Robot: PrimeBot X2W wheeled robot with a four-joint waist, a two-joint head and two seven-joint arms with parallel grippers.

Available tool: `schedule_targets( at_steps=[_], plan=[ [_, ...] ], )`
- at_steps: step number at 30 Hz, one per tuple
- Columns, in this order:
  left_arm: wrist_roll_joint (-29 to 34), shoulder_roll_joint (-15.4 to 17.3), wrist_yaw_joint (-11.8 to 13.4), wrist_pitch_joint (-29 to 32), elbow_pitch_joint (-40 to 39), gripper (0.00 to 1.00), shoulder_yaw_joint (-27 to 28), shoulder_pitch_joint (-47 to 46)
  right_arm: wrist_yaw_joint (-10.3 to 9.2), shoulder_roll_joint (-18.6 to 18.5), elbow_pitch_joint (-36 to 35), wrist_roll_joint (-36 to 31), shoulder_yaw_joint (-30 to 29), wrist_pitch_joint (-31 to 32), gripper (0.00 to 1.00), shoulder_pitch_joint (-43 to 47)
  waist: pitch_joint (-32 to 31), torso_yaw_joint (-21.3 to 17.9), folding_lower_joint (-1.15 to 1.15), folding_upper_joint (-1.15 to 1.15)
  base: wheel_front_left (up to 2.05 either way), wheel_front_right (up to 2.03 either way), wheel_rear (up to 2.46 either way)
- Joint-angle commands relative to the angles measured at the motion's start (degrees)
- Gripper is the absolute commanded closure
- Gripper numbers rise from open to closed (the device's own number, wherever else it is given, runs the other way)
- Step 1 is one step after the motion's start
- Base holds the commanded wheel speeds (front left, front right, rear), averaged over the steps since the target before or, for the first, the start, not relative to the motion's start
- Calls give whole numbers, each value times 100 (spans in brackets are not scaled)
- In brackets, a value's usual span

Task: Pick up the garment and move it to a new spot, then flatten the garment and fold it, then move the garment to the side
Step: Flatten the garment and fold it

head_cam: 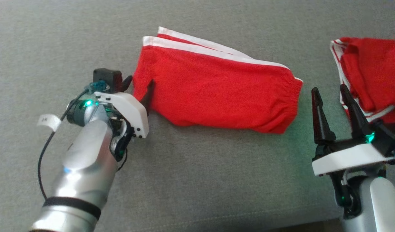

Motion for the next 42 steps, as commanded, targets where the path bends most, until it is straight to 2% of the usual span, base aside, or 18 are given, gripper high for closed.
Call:
schedule_targets(
  at_steps=[1, 9, 10, 11, 18, 24, 28, 35, 40, 42],
  plan=[
    [-47, 87, -40, 0, -3, 0, 162, -323, -5, -27, -154, 42, 137, -65, 0, -147, 64, -83, 0, 0, 0, 0, 0],
    [-432, -45, -193, 359, 1027, 0, -98, -757, -5, -27, -56, 164, 142, -115, 0, -185, 104, -161, 0, 0, 0, 0, 0],
    [-472, -57, -199, 381, 1095, 55, -144, -792, -5, -27, -52, 171, 151, -113, 0, -196, 107, -169, 0, 0, 0, 0, 0],
    [-514, -68, -203, 386, 1150, 100, -186, -820, -5, -27, -49, 189, 158, -113, 0, -207, 109, -177, 0, 0, 0, 0, 0],
    [-698, -102, -210, -25, 1282, 100, -437, -808, -5, -27, -33, 234, 99, -108, 0, -186, 53, -127, 0, 0, 0, 0, 0],
    [-942, -92, -149, -824, 1194, 100, -227, -470, -5, -27, -37, 258, 60, -51, 0, -96, -92, 71, 0, 0, 0, 0, 0],
    [-1135, -77, -103, -1120, 949, 100, -65, 15, -5, -27, -49, 252, 11, 15, 0, -23, -220, 269, 0, 0, 0, 0, 0],
    [-1333, 74, 231, -1264, 57, 100, 176, 1034, -5, -27, -85, 227, -59, 151, 0, 162, -505, 542, 0, 0, 0, 0, 0],
    [-1359, 178, 485, -999, -703, 100, 146, 1588, -5, -27, -167, 232, -77, 251, 0, 296, -633, 601, 0, 0, 0, 0, 0],
    [-1360, 225, 597, -901, -976, 0, 145, 1732, -5, -27, -205, 225, -85, 272, 0, 320, -658, 588, 0, 0, 0, 0, 0]
  ],
)
